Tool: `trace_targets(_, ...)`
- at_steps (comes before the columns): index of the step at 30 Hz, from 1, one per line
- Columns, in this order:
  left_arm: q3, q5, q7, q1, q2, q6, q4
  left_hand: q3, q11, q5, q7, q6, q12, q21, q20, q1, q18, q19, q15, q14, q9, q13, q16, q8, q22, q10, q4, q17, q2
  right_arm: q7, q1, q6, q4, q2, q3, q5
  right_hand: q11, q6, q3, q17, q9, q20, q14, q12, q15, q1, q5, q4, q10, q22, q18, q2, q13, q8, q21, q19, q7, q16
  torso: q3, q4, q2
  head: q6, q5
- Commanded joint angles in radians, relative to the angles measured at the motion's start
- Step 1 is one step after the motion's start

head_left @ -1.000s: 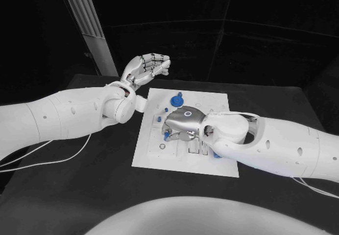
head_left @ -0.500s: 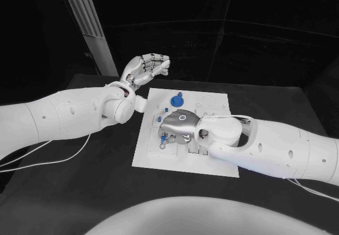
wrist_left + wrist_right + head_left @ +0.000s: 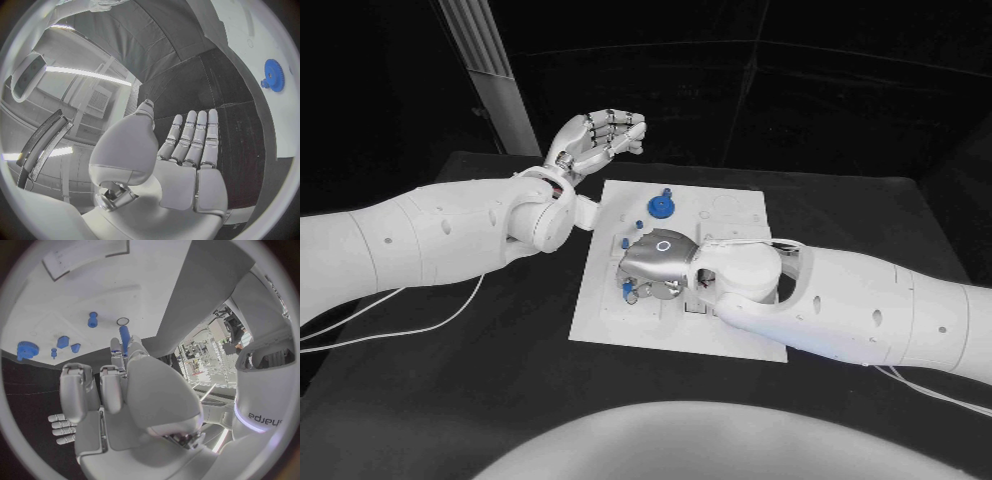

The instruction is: Assemble the parts on the task board

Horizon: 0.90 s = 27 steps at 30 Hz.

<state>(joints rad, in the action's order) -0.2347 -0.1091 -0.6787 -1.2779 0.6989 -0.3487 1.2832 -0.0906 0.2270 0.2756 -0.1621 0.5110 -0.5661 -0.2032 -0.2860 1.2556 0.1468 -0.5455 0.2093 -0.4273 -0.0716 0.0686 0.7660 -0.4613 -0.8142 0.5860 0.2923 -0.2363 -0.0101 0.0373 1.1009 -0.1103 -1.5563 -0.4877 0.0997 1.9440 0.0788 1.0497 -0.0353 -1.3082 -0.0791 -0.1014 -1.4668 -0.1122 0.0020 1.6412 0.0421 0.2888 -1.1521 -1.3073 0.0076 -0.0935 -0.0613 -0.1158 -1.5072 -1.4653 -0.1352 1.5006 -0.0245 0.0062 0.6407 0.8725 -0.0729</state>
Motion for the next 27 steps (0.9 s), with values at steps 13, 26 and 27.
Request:
trace_targets(13, 0.001, 0.002, -0.127, -0.002, -0.003, 0.011, -0.001, -0.007, 0.0, 0.004, -0.108, -0.009, -0.003, 0.006, -0.001, 0.002, -0.006, -0.004, 0.001, 0.007, 0.001, -0.001, 0.004, -0.006, 0.001, -0.01, 0.0, 0.001, -0.01, 0.045, -0.007, 0.118, 0.005, 0.007, 0.0, 0.005, 0.003, 0.009, -0.006, -0.076, 0.002, -0.01, -0.071, 0.011, 0.005, 0.002, 0.004, 0.0, 0.009, -0.229, 0.012, -0.009, 0.001, 0.005, 0.002, -0.064, 0.0, 0.007, 0.0006, -0.0015, 0.0, 0.0, 0.013)
trace_targets(26, 0.001, 0.002, -0.126, -0.002, -0.003, 0.012, -0.002, -0.007, 0.0, 0.004, -0.108, -0.009, -0.003, 0.006, -0.001, 0.002, -0.006, -0.004, 0.001, 0.007, 0.001, -0.001, 0.004, -0.006, 0.001, -0.01, 0.0, 0.001, -0.01, 0.078, -0.009, 0.141, 0.001, 0.001, 0.0, 0.012, 0.002, 0.009, -0.008, -0.077, 0.002, -0.01, -0.071, 0.014, 0.005, 0.004, 0.005, 0.0, 0.01, -0.23, 0.012, -0.011, 0.001, 0.006, 0.001, -0.064, 0.0, 0.007, 0.0003, -0.0022, 0.0, 0.0, 0.012)
trace_targets(27, 0.001, 0.002, -0.126, -0.002, -0.004, 0.012, -0.002, -0.007, 0.0, 0.004, -0.108, -0.009, -0.003, 0.006, -0.001, 0.002, -0.006, -0.004, 0.001, 0.007, 0.001, -0.001, 0.004, -0.006, 0.001, -0.01, 0.0, 0.001, -0.01, 0.079, -0.009, 0.142, 0.0, 0.001, 0.0, 0.013, 0.002, 0.009, -0.008, -0.078, 0.002, -0.01, -0.071, 0.015, 0.005, 0.004, 0.005, 0.0, 0.01, -0.23, 0.012, -0.012, 0.001, 0.006, 0.001, -0.064, 0.0, 0.007, 0.0004, -0.0025, 0.0, 0.0, 0.012)
